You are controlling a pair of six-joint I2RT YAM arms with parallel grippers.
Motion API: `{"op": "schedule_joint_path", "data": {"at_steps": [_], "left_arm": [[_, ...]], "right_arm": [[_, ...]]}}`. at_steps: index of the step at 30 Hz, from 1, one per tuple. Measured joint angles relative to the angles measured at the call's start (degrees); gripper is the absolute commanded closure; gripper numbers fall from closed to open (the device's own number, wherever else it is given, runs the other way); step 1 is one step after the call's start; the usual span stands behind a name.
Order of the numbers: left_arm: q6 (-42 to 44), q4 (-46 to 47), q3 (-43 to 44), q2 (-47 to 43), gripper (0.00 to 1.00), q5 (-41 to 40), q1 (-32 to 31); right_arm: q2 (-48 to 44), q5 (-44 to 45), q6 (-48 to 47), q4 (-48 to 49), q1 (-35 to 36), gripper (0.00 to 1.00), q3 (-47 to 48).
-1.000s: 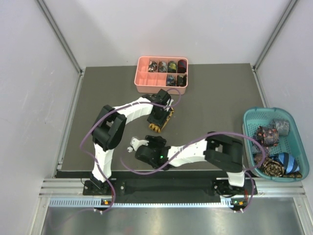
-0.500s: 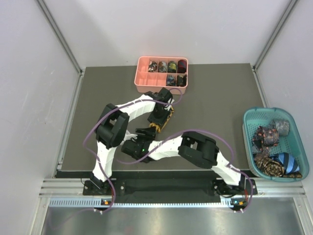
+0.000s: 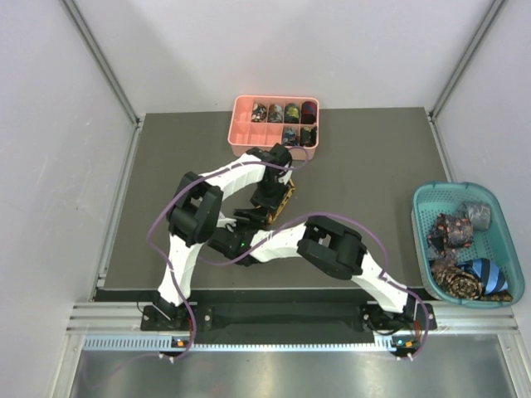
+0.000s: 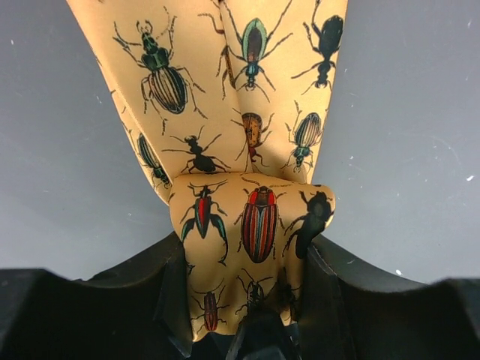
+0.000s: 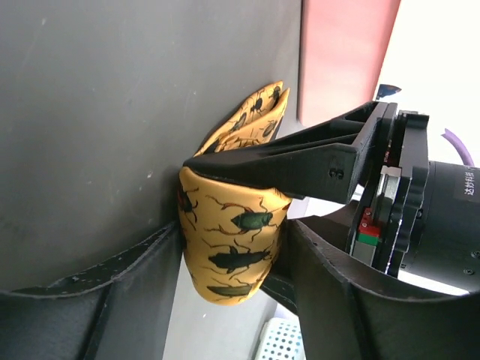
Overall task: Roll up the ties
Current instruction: Roll the tie
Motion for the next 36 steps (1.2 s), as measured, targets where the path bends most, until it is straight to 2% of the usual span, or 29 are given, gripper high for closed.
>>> {"op": "schedule_joint_path", "data": {"at_steps": [7, 10, 11, 15, 19, 20, 25, 26, 27, 28, 36], "left_arm": [[1.0, -3.1, 3.2, 2.0, 0.66, 3.3, 1.4], [1.5, -3.8, 3.9, 2.5, 0.66, 3.8, 1.6], [1.7, -3.9, 4.0, 2.5, 0.66, 3.9, 1.7], [2.1, -3.8, 3.7, 2.3, 0.66, 4.2, 1.7], [2.3, -2.5, 2.2, 1.3, 0.56, 4.2, 1.7], [2.3, -2.1, 1.7, 1.1, 0.5, 4.2, 1.7], [2.4, -1.8, 1.3, 0.7, 0.36, 4.7, 1.5], [2.4, -2.0, 1.3, 0.6, 0.3, 4.8, 1.4], [2.4, -2.4, 1.5, 0.5, 0.18, 5.0, 1.3], [2.3, -3.2, 1.7, 0.5, 0.14, 5.3, 1.2], [0.7, -5.2, 2.7, 0.4, 0.04, 5.7, 0.8]], "right_arm": [[1.3, -0.1, 0.0, -0.3, -0.8, 0.55, 1.3], [1.9, -0.2, 0.6, -1.7, -1.0, 0.65, 2.6], [2.1, -0.1, 1.0, -2.1, -1.1, 0.73, 2.9], [2.3, -0.1, 2.3, -3.8, -1.1, 0.84, 3.8], [2.3, -0.2, 3.5, -4.5, -1.1, 0.9, 4.0], [2.2, -0.4, 3.9, -4.8, -1.1, 0.91, 4.0], [1.9, -1.1, 6.0, -6.0, -1.1, 0.92, 4.0], [1.9, -1.1, 6.3, -6.2, -1.1, 0.92, 4.0], [1.9, -1.1, 6.6, -6.4, -1.1, 0.93, 4.0], [1.9, -1.1, 6.8, -6.5, -1.1, 0.93, 4.1], [1.7, -1.9, 8.1, -7.7, -1.0, 0.95, 4.4]]}}
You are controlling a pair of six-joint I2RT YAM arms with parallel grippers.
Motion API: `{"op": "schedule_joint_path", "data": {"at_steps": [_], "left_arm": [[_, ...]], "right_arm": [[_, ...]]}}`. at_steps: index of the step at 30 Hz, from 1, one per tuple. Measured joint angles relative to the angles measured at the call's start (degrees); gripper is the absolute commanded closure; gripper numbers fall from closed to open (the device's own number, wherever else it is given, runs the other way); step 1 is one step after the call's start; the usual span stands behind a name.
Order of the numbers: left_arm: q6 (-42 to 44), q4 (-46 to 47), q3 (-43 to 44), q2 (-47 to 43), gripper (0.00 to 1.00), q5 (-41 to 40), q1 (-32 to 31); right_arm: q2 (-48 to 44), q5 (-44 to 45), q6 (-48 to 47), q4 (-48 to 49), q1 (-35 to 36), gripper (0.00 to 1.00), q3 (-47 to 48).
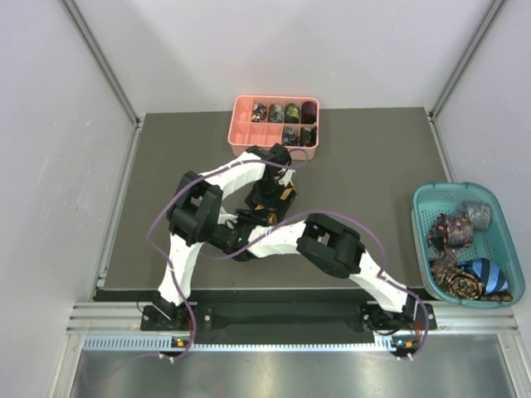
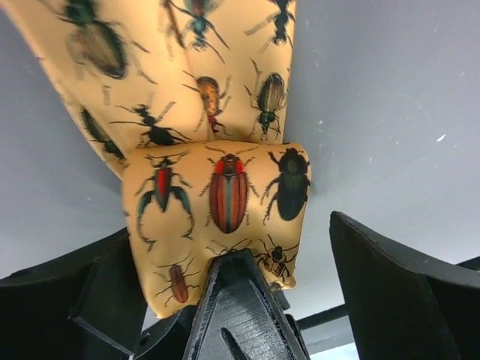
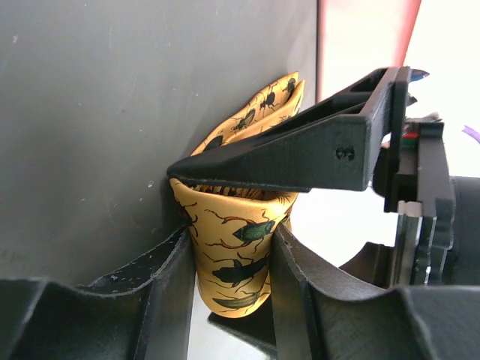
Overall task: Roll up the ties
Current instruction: Roll the tie
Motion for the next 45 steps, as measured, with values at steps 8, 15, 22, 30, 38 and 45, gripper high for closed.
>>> {"op": "schedule_joint_path", "data": {"at_steps": [8, 15, 22, 30, 38, 45], "left_arm": [[-6.3, 9.4, -8.7, -13.9, 0.01, 1.2, 5.0], [-16.2, 27.6, -25.2, -37.9, 0.01, 4.7, 20.3], [-24.3, 34.4, -37.9, -49.6, 0.01, -4.4, 24.4], [-32.4, 39.8, -53.0, -59.3, 0.01, -10.4, 28.7], [-37.4, 46.1, -61.8, -62.1, 0.01, -10.0, 30.4], [-33.8, 51.7, -63.6, -57.1, 0.02, -1.0, 30.1]], "right_arm": [[-2.6, -4.7, 1.5, -1.3, -0.4, 0.96, -0.9], [-5.9, -10.6, 1.6, -1.3, -0.6, 0.98, -2.8], [-8.9, -19.1, 1.6, -1.9, -1.6, 1.0, -3.2], [-15.1, -37.9, 3.2, -2.5, -7.5, 1.0, -5.0], [-17.6, -56.0, 5.4, -3.2, -14.8, 1.0, -5.0], [-17.9, -73.1, 9.1, -3.8, -22.2, 1.0, -4.3]]}}
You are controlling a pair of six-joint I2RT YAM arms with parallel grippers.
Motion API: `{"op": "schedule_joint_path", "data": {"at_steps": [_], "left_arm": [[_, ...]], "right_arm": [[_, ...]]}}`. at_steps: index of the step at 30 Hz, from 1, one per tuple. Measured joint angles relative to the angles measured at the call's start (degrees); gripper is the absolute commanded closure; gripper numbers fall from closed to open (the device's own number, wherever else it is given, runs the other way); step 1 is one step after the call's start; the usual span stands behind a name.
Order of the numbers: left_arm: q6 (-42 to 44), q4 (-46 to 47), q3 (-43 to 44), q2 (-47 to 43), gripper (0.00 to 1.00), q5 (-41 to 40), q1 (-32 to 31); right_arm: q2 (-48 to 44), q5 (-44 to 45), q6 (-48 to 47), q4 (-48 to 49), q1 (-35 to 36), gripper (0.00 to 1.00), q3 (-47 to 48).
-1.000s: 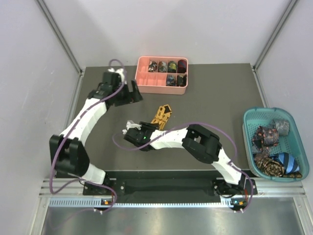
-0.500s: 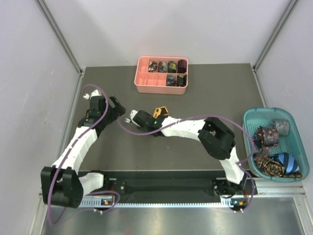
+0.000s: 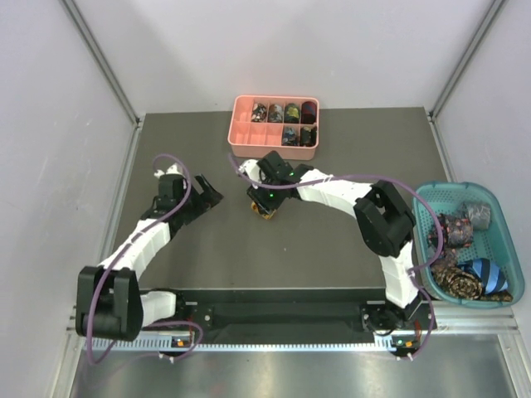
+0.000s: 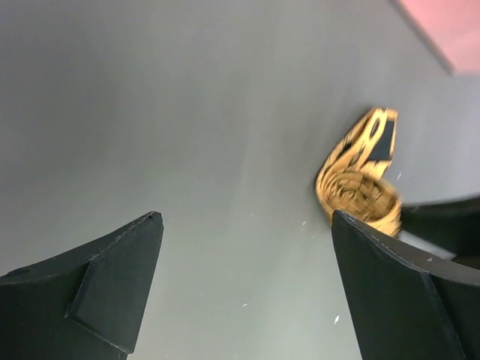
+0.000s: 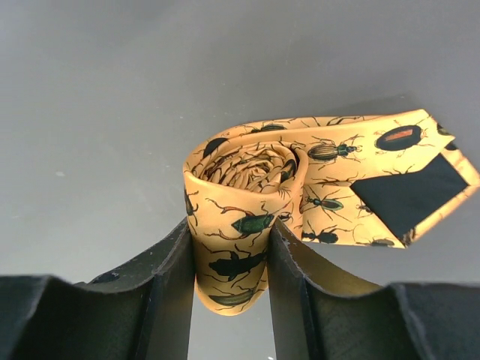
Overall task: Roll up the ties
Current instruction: Roll the tie
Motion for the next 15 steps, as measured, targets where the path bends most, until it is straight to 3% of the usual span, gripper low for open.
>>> {"op": "schedule_joint_path", "data": {"at_steps": [6, 11, 15], "left_arm": [[4.9, 2.4, 0.1, 5.7, 0.03, 2.8, -6.0], [11.1, 4.0, 2.0, 8.2, 0.02, -0.2, -15.1], [16.6, 6.6, 2.1, 8.2, 0.01, -2.4, -18.8]], "right_arm": [[1.0, -13.3, 5.2, 0.8, -5.4, 1.0, 0.1], [2.1, -21.4, 9.0, 1.1, -8.1, 1.0, 0.1], [3.3, -26.3, 10.7, 1.2, -9.3, 1.0, 0.1]]}}
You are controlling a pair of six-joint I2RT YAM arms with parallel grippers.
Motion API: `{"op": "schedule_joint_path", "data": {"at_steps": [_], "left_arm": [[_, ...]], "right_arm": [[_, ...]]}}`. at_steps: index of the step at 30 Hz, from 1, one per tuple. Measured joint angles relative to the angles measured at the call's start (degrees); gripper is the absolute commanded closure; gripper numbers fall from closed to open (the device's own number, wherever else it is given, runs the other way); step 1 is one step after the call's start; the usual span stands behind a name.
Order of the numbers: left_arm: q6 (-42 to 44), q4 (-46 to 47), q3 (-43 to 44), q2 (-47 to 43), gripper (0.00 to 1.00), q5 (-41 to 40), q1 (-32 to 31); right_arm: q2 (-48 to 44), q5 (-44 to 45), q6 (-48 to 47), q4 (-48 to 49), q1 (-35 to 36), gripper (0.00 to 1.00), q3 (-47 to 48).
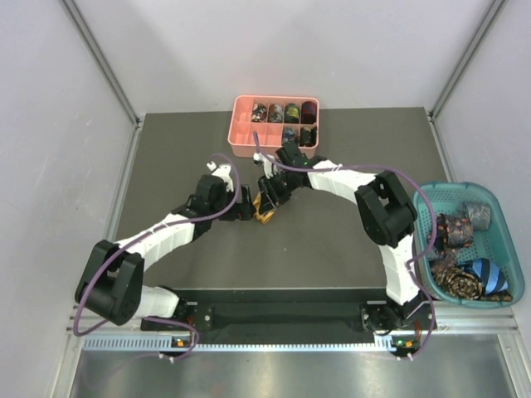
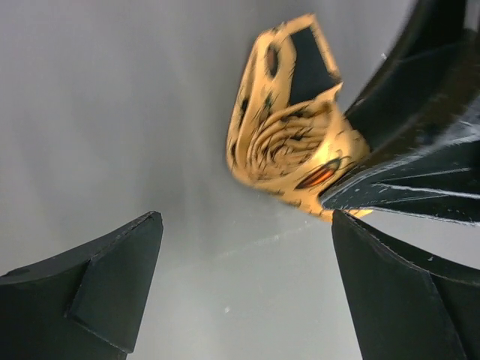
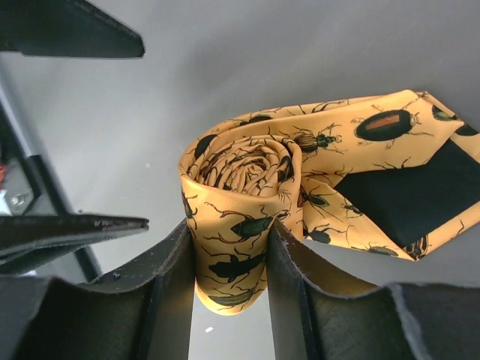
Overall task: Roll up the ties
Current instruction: Roll the tie, then place the rolled tie into the container
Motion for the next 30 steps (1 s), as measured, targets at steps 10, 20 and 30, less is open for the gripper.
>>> {"op": "schedule_joint_path", "data": {"at_steps": [10, 20, 30], "left_arm": [[6.5, 2.6, 0.4, 1.3, 0.06, -1.9, -2.9], [3.0, 1.6, -0.6, 0.9, 0.12, -3.5, -4.5], [-6.1, -1.5, -2.9, -10.2, 0.01, -14.0, -3.8]], "right_arm": [[5.0, -10.4, 0.7, -2.3, -2.9, 1.0, 4.0], [6.5, -13.3, 2.4, -2.4, -4.3, 1.0, 4.9], [0.9, -12.4, 8.9, 3.9, -6.5, 1.0, -2.5]]}}
